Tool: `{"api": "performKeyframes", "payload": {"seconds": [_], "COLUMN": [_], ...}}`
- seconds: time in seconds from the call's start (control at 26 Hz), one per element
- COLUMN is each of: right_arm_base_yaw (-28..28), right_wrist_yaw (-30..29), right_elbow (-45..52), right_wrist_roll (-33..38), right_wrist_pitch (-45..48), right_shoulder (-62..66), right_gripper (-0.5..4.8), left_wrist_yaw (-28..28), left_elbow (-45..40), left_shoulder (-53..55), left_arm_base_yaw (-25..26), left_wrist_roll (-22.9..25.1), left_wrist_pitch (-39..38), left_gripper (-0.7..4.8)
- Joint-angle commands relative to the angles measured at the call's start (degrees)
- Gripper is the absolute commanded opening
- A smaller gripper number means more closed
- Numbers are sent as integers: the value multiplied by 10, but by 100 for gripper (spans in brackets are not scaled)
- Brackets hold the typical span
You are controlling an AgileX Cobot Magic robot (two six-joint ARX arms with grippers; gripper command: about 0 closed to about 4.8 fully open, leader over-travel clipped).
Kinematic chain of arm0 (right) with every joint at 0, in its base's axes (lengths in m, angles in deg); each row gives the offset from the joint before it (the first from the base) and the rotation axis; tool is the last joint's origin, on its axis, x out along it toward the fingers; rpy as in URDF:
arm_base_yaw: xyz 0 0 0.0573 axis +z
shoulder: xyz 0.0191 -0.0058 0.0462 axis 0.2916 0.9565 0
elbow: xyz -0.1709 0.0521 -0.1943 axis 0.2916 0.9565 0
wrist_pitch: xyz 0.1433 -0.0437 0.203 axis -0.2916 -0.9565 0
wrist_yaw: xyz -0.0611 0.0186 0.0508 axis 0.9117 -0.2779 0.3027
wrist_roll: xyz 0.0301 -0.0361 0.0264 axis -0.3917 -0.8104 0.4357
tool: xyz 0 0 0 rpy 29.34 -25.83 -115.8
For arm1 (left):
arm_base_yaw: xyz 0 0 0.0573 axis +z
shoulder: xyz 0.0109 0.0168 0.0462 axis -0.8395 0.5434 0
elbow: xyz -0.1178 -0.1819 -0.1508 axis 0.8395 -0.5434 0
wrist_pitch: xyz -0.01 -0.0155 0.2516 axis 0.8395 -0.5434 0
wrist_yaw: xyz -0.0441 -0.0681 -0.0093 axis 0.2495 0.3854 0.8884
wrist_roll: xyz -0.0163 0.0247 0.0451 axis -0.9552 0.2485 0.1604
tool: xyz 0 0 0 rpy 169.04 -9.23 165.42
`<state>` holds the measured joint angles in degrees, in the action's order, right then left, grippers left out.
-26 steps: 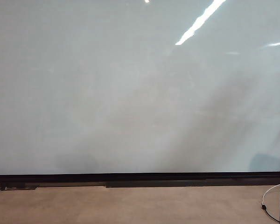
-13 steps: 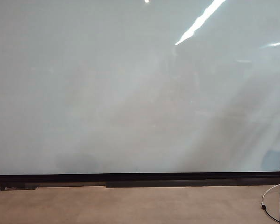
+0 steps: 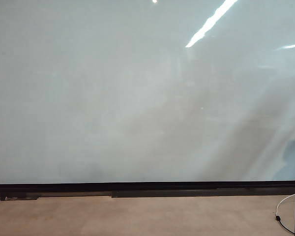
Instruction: Pick up the pen on the shelf to the right of the whiteboard and draw a rectangle.
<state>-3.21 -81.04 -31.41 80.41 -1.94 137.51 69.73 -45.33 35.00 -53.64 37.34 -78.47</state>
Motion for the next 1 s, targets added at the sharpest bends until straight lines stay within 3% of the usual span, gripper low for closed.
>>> {"api": "performKeyframes", "payload": {"seconds": [0.04,0.42,1.0], "right_arm_base_yaw": [-12,-49,-49], "right_wrist_yaw": [-13,-90,-130], "right_elbow": [-13,-51,-129], "right_wrist_roll": [1,29,31], "right_wrist_pitch": [24,91,94], "right_shoulder": [23,112,190], "right_gripper": [235,234,234], "left_wrist_yaw": [-1,0,0], "left_elbow": [1,1,1], "left_shoulder": [0,0,0], "left_arm_base_yaw": [1,1,0], "left_wrist_roll": [1,0,0], "left_wrist_pitch": [7,7,7], "left_gripper": [-5,-5,-5]}}
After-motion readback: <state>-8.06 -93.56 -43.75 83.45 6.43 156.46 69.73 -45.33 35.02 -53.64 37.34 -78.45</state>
